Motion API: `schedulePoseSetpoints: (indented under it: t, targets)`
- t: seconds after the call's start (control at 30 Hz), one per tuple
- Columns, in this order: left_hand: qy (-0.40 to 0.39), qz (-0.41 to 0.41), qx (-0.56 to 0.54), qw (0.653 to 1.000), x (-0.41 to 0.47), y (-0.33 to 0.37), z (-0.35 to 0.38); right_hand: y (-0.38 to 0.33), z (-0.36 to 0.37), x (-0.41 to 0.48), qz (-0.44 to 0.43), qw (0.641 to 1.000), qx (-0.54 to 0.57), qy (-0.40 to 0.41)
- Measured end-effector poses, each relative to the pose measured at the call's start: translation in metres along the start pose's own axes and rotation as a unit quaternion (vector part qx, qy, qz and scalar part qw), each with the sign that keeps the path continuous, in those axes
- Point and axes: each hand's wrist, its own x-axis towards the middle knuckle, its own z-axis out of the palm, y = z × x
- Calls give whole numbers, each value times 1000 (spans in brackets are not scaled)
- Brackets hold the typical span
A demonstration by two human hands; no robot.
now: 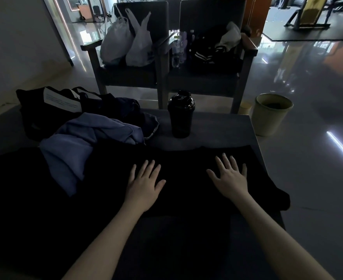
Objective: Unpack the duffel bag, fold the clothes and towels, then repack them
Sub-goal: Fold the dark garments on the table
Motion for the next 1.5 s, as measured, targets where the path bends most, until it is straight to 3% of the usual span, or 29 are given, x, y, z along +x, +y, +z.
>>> schedulePoseSetpoints:
  t: [0.17,0.33,0.57,0.8,0.9,0.97,1.07,1.13,1.23,1.37,1.43,1.5]
  targets:
    - [-4,1,4,1000,0,2,0,-4,-2,-8,6,1000,-6,8]
    - [-14,20,-2,1000,-18,0,4,-6,2,-42,5,998,-20,64]
    - [-17,4,-17,1000,-57,2,-3,-22,1,-102,-7,1000,4,-12]
    - [-70,4,-19,997,-90,-6,-13,-19,-2,-142,1,999,0,-53]
    - [-55,-46,-53,996,-107,-1,-18,-22,-1,-157,11,998,3,-60]
    - [14,-129,-107,986,-121,3,-23,-23,0,-166,20,998,6,-63]
    - [138,-271,-168,938,-140,5,-35,-25,-1,-176,27,997,6,-70]
    - [122,-346,-272,890,-142,1,-41,-26,-3,-181,30,996,8,-78]
    - [56,-455,-483,746,-134,-10,-46,-25,-5,-186,27,996,0,-89]
    - [73,-490,-656,569,-121,-16,-48,-19,-10,-189,15,994,-15,-105]
    - [85,-503,-685,520,-119,-13,-51,-16,-12,-187,9,994,-20,-110]
    - [92,-501,-702,497,-115,-11,-50,-15,-13,-186,5,994,-21,-111]
